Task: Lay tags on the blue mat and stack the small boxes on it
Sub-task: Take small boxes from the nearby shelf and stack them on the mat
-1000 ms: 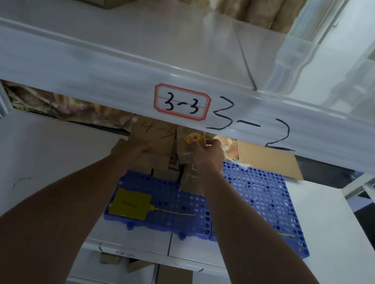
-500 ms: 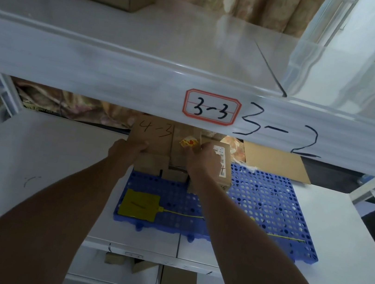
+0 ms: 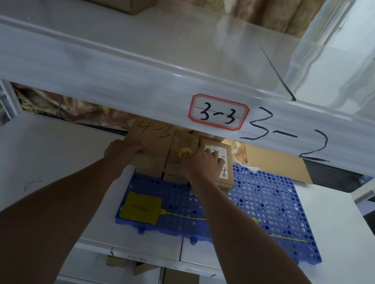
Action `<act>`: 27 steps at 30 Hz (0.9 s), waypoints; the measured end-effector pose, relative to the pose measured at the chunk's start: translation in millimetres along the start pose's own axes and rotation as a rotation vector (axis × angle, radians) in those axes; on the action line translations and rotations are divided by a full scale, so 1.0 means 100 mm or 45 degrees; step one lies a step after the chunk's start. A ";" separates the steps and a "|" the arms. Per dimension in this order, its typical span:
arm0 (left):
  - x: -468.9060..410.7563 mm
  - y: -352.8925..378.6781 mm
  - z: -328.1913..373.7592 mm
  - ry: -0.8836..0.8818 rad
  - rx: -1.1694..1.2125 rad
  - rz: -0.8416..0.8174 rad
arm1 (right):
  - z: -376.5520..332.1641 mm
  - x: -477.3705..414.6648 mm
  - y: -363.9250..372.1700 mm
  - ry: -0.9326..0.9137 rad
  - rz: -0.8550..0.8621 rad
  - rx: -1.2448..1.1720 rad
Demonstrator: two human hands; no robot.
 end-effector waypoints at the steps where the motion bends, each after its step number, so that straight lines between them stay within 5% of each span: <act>1: 0.02 0.01 0.02 -0.004 0.017 -0.017 | 0.01 0.01 0.00 -0.011 0.003 0.016; 27: 0.21 0.17 0.07 0.097 0.220 -0.115 | 0.46 0.02 -0.07 0.119 0.044 -0.158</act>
Point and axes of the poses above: each hand's wrist, its own x-axis away from the middle knuckle, its own y-axis out of the palm, z = x × y, the point moved 6 cm from there along -x, towards the middle knuckle, and after that the axes turned 11 degrees about z, right-handed, at the moved point
